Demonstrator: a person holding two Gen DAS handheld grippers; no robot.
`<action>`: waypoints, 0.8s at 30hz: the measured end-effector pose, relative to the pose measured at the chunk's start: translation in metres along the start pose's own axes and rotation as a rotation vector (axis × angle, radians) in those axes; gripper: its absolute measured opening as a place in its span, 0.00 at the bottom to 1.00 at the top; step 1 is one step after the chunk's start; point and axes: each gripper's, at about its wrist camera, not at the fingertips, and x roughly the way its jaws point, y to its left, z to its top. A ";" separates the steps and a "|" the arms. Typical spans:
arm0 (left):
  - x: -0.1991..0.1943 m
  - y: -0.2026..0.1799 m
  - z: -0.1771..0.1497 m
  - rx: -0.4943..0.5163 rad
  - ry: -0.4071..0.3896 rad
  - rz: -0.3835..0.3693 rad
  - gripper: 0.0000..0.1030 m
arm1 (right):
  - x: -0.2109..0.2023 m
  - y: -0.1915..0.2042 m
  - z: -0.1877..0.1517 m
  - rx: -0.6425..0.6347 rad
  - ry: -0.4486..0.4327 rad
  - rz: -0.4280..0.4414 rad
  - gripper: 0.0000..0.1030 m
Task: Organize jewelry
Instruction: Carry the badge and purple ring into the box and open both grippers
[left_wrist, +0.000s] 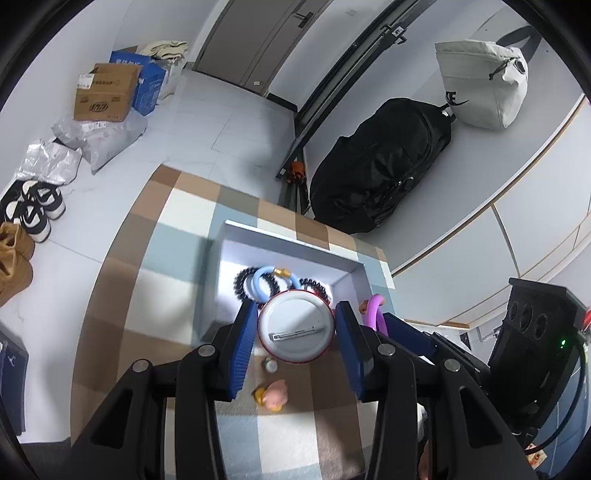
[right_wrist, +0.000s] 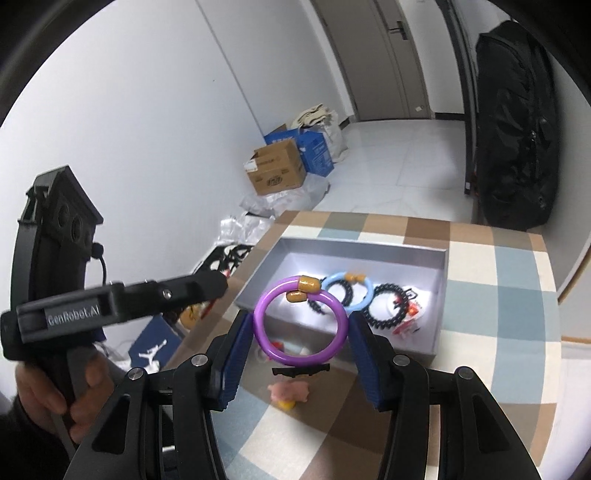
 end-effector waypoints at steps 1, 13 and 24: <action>0.001 -0.003 0.001 0.004 -0.001 0.001 0.36 | -0.001 -0.003 0.002 0.009 -0.004 0.000 0.50; 0.028 -0.013 0.018 0.018 0.008 0.053 0.36 | 0.008 -0.036 0.026 0.095 -0.025 0.027 0.50; 0.057 -0.011 0.028 -0.017 0.062 0.052 0.36 | 0.023 -0.058 0.034 0.158 0.008 0.027 0.50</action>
